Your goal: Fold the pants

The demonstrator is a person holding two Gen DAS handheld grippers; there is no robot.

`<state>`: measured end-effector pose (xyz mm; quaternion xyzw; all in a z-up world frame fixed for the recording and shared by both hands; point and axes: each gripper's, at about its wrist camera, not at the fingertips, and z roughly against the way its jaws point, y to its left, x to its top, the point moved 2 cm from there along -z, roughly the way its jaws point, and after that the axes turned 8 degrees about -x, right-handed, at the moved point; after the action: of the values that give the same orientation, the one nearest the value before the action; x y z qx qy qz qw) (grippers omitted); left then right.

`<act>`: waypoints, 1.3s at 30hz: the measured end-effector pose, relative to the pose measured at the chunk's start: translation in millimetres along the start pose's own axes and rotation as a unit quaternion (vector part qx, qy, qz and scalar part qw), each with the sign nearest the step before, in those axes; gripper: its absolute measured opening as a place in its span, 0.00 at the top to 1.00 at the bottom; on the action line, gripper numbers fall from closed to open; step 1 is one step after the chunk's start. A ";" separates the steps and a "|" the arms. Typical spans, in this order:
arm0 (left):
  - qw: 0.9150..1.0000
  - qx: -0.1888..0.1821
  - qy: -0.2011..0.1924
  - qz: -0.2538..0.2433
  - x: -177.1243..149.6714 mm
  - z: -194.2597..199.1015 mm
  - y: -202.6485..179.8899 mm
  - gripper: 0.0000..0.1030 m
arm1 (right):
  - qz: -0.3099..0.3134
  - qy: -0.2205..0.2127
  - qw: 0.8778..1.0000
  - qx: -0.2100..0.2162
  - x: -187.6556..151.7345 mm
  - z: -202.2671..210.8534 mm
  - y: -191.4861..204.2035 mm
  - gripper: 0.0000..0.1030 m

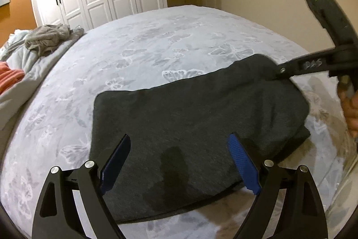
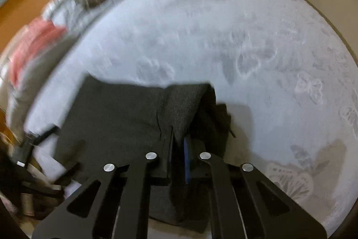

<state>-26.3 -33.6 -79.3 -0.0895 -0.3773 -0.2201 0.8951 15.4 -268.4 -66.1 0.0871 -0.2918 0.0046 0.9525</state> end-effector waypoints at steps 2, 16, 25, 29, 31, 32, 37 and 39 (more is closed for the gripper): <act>1.000 0.003 0.009 0.005 -1.4 -4.0 2.7 0.16 | -0.001 0.039 0.999 -0.025 -5.4 -18.4 -7.3 0.86; 0.977 -0.034 0.055 0.202 -13.0 -0.5 106.7 0.16 | -0.063 0.054 0.996 -0.038 -31.8 0.3 -26.1 0.34; 0.960 -0.011 0.110 0.258 -43.6 -16.3 144.3 0.16 | -0.102 0.125 0.986 0.035 -45.9 -34.9 -7.1 0.20; 0.971 0.013 0.103 0.214 -35.5 -14.7 130.9 0.16 | -0.078 0.119 0.990 0.019 -47.3 -35.9 3.9 0.17; 0.972 0.008 0.105 0.210 -34.4 -17.4 125.9 0.16 | -0.074 0.117 0.990 0.014 -49.9 -35.8 6.1 0.17; 0.972 0.006 0.107 0.209 -33.7 -18.6 123.9 0.16 | -0.074 0.116 0.990 0.012 -50.2 -35.6 6.6 0.17; 0.970 0.005 0.109 0.216 -30.1 -22.9 119.3 0.16 | -0.075 0.115 0.991 0.007 -50.8 -35.7 9.0 0.15; 0.968 -0.004 0.110 0.223 -29.4 -24.1 118.6 0.16 | -0.069 0.115 0.991 0.004 -50.5 -36.0 10.7 0.15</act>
<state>25.5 73.3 -116.5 -0.1500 -0.2458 -0.0244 0.9573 -7.2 -249.7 -121.8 0.1100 -0.1735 -0.0501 0.9774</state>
